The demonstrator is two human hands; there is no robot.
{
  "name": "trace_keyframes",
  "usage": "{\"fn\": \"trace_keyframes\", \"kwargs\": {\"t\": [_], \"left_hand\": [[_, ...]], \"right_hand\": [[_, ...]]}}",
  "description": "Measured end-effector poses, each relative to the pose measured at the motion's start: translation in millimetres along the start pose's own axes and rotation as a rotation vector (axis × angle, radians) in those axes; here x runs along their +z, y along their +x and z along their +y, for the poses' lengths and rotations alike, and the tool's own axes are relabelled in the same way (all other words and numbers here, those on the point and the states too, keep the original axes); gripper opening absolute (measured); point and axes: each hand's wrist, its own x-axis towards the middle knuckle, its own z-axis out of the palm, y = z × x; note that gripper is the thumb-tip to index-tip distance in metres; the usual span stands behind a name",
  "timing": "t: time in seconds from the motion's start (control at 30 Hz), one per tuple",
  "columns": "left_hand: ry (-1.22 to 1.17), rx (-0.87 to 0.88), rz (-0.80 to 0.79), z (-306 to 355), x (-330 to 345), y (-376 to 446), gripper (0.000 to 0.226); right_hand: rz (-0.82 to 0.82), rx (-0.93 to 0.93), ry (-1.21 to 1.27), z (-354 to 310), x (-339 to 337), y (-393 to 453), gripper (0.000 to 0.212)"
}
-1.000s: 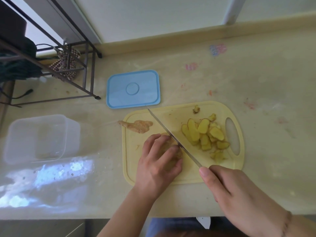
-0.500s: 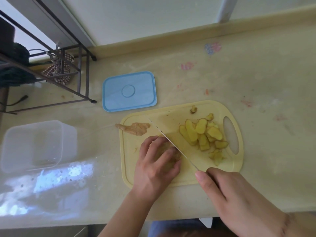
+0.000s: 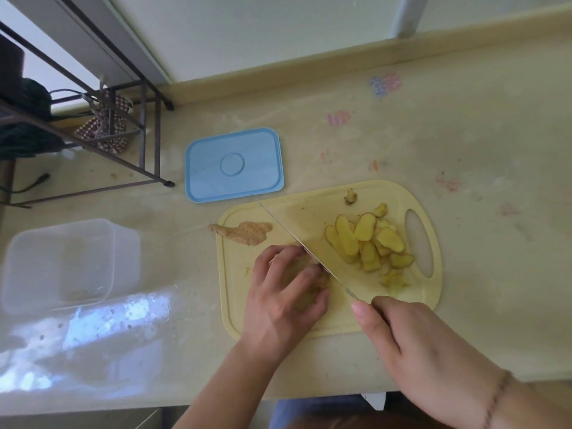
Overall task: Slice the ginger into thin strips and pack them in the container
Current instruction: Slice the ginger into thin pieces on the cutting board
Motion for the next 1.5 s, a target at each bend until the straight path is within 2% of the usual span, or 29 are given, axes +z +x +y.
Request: {"fn": "trace_keyframes", "kwargs": {"t": [0.27,0.4,0.5,0.63,0.77,0.93,1.1,1.27,1.5], "left_hand": [[0.041,0.034,-0.019,-1,0,1,0.022],[0.042,0.045,-0.031,-2,-1,0,0.021],[0.035,0.053,-0.037,-3,-2,1,0.022],[0.013,0.045,-0.016,-2,0,1,0.02],[0.019,0.044,-0.018,-2,0,-1,0.018],[0.016,0.037,0.0,-1,-1,-3,0.02],[0.018,0.042,0.002,-2,0,-2,0.02],[0.011,0.056,0.005,-2,-2,0,0.018],[0.009,0.039,-0.022,-2,-2,0,0.021]], "right_hand": [[0.027,-0.026,-0.044,-4,1,4,0.055],[0.046,-0.03,-0.034,13,6,-7,0.065],[0.038,-0.036,-0.034,16,11,-4,0.064],[0.043,-0.044,-0.045,6,17,19,0.055],[0.046,-0.068,-0.004,-2,19,43,0.059],[0.071,-0.029,0.062,9,5,21,0.056],[0.005,-0.035,0.032,1,-3,0,0.054],[0.025,-0.047,-0.03,2,1,-3,0.064],[0.015,-0.025,-0.01,2,0,-3,0.063]]}}
